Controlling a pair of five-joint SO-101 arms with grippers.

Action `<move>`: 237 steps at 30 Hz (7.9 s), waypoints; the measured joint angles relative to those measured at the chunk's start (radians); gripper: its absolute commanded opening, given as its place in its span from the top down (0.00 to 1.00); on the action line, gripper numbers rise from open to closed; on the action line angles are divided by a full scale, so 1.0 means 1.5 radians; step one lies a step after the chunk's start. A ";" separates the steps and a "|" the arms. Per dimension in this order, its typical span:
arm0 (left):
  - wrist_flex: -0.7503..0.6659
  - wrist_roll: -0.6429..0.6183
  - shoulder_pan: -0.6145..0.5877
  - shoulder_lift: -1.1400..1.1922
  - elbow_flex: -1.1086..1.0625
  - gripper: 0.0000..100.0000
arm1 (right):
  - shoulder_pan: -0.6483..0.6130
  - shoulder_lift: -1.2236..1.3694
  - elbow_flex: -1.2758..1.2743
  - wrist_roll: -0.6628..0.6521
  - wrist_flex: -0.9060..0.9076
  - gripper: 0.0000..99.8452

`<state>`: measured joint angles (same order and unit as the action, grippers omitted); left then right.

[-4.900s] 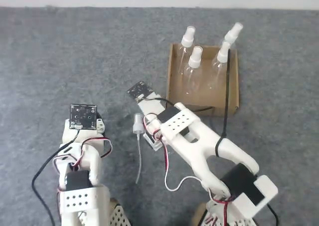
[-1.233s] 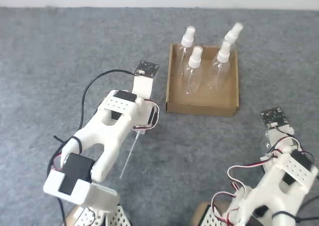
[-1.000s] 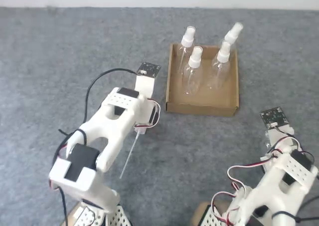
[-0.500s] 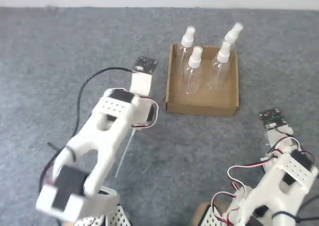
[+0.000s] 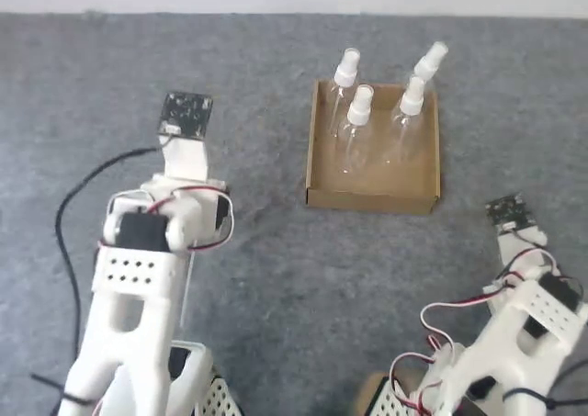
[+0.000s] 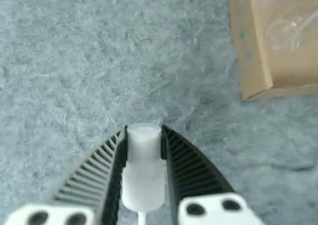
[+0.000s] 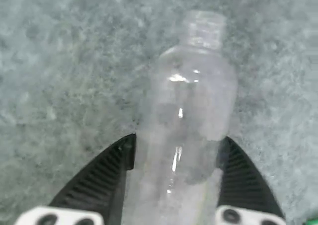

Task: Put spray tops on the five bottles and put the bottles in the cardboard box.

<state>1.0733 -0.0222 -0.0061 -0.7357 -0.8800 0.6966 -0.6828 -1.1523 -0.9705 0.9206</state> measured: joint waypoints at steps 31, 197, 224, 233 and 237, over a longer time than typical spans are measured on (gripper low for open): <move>-0.142 0.002 -0.008 -0.005 -0.144 0.99 | -0.055 0.421 0.447 0.082 0.233 0.69; -0.047 -0.111 0.120 -0.303 -0.069 0.95 | -1.027 -0.096 -0.167 0.687 -0.723 0.99; 0.012 -0.072 0.048 -0.105 0.186 0.85 | -1.008 -0.098 -0.165 0.688 -0.738 0.99; 0.005 -0.045 0.046 -0.114 0.101 0.85 | -1.008 -0.095 -0.178 0.688 -0.736 0.99; 0.004 -0.042 0.045 -0.115 0.099 0.85 | -1.008 -0.095 -0.178 0.688 -0.736 0.99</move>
<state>1.0794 -0.0852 0.0614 -0.9076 -0.7311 -0.8147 -0.8255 -1.4193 0.0621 -0.1841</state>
